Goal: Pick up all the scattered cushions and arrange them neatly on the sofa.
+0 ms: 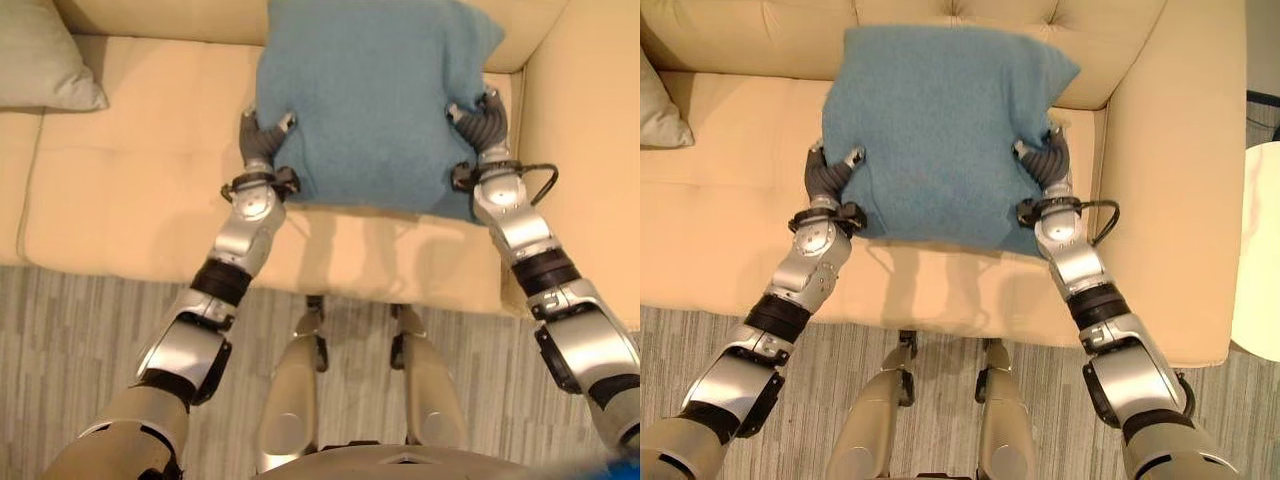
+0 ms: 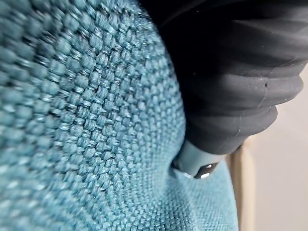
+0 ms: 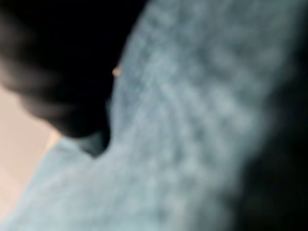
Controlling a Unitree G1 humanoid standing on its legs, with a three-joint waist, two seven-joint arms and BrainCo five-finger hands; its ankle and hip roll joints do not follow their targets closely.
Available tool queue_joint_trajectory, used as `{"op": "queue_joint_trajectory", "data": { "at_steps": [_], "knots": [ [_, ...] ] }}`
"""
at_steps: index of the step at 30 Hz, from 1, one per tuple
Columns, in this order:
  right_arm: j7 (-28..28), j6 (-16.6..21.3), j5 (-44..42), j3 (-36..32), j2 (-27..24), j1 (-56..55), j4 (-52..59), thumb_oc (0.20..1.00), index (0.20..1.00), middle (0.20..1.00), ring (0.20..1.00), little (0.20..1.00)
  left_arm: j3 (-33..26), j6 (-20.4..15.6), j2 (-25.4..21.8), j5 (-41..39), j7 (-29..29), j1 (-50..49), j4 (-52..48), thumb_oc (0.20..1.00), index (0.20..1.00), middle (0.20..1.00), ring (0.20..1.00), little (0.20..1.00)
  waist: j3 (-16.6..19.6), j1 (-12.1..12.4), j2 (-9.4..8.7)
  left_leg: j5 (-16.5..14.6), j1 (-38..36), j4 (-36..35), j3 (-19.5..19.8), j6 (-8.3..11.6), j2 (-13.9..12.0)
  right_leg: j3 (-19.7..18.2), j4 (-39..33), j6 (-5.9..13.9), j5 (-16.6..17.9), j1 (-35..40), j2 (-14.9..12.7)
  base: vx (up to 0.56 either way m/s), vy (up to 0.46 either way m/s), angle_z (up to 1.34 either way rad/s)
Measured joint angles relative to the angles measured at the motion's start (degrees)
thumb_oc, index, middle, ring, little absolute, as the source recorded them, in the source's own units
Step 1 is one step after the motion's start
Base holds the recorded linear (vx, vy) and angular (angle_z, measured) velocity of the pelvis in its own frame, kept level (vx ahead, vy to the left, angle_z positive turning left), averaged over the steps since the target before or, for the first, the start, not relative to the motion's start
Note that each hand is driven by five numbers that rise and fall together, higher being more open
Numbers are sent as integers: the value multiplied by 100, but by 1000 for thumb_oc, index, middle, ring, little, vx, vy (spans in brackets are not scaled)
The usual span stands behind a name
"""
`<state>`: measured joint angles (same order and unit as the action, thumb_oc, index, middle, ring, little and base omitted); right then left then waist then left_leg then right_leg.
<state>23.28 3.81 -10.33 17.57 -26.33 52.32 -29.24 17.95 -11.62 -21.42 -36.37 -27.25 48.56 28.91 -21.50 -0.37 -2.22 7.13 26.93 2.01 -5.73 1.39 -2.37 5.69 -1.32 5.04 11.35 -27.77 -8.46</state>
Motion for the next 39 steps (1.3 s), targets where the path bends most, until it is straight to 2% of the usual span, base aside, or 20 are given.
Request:
{"op": "queue_joint_trajectory", "data": {
  "at_steps": [3,7,9,13,14,16,19,23,28,29,30,31,35,36,37,38,39],
  "knots": [
    [124,0,40,157,-131,576,-198,200,200,200,200,200,26,-27,-25,8,-101,609,391,200,200,200,200,200,0,-17,0,1,94,3,2,2,0,3,-9,-4,4,-90,-4,0,0,0],
    [655,22,475,370,-374,1630,-425,200,200,200,200,200,193,-84,-230,411,-523,1742,694,200,200,200,200,200,3,-14,3,48,437,15,26,33,-12,9,-6,-26,29,-417,-8,16,-10,1],
    [1009,74,827,626,-446,2368,-856,200,200,200,200,200,292,-240,-348,679,-788,2419,940,200,200,200,200,200,5,-8,4,111,730,20,73,58,-19,23,16,-49,66,-696,3,21,-8,6],
    [1274,115,932,1059,-509,3266,-1553,200,200,200,200,200,557,-276,-459,886,-1031,3412,1603,200,200,200,200,200,4,14,6,218,1091,1,182,101,-39,48,15,-72,117,-1042,25,16,-4,3],
    [1324,164,931,1298,-522,3462,-1912,200,200,200,200,200,692,-304,-467,893,-1078,3670,2034,200,200,200,200,200,5,28,6,231,1144,-6,233,118,-40,63,6,-72,117,-1092,29,0,0,0],
    [1292,163,918,1499,-469,3624,-2160,200,200,200,200,200,823,-265,-479,884,-1079,3894,2327,200,200,200,200,200,5,39,8,233,1243,-10,318,120,-42,67,6,-72,117,-1187,33,0,0,0],
    [1083,162,593,1999,-562,4077,-2839,200,200,200,200,200,1375,-142,-518,804,-914,4553,2929,200,200,200,200,200,11,105,38,338,1714,-5,429,185,-34,139,16,-91,178,-1620,26,-5,10,9],
    [848,61,385,2291,-635,4340,-3203,200,200,200,200,200,1556,-36,-540,716,-683,4819,3156,200,200,200,200,200,-86,175,137,460,2047,-7,510,208,-25,176,13,-110,236,-1917,21,12,-10,7],
    [529,-14,34,2618,-762,4639,-3364,200,200,200,200,200,1588,14,-525,321,-448,4970,3255,200,200,200,200,200,-86,282,140,521,2435,0,565,241,-44,161,25,-123,333,-2316,53,4,-6,-1],
    [487,-44,28,2640,-788,4674,-3370,200,200,200,200,200,1582,14,-488,314,-442,4971,3291,256,256,256,256,256,-86,291,138,523,2451,-1,581,241,-45,163,25,-129,347,-2333,57,0,0,0],
    [454,-86,27,2750,-840,4680,-3373,200,200,200,200,200,1577,19,-410,196,-437,4953,3320,749,749,749,749,749,-86,296,138,523,2451,0,600,240,-40,167,34,-131,349,-2329,52,0,0,0],
    [440,-100,28,2783,-875,4684,-3377,200,200,200,200,200,1578,20,-374,148,-437,4942,3320,1000,1000,1000,1000,1000,-86,296,138,523,2450,2,608,240,-36,167,43,-130,349,-2329,48,11,6,3],
    [388,-107,17,2773,-1033,4694,-3373,200,200,200,200,200,1557,21,-242,85,-427,4892,3300,1000,1000,1000,1000,1000,-86,287,138,538,2522,2,627,220,-4,162,58,-103,376,-2399,35,0,0,0],
    [386,-107,15,2780,-1031,4703,-3373,235,235,235,235,235,1556,22,-220,83,-427,4874,3300,1000,1000,1000,1000,1000,-86,284,138,544,2543,1,631,212,6,163,61,-98,381,-2422,35,0,0,0],
    [385,-107,13,2771,-1038,4705,-3373,429,429,429,429,429,1556,22,-207,83,-427,4863,3300,1000,1000,1000,1000,1000,-85,281,138,545,2555,1,629,211,13,158,77,-97,381,-2441,30,0,0,0],
    [385,-107,-25,2757,-1053,4707,-3373,520,520,520,520,520,1556,21,-226,83,-418,4849,3300,1000,1000,1000,1000,1000,-84,279,136,545,2573,1,627,211,19,151,95,-97,381,-2468,22,0,0,0],
    [382,-106,-79,2724,-1070,4707,-3372,576,576,576,576,576,1558,22,-258,84,-388,4841,3300,1000,1000,1000,1000,1000,-84,280,136,547,2595,2,627,209,23,150,106,-96,381,-2496,19,0,0,0]
  ]
}}
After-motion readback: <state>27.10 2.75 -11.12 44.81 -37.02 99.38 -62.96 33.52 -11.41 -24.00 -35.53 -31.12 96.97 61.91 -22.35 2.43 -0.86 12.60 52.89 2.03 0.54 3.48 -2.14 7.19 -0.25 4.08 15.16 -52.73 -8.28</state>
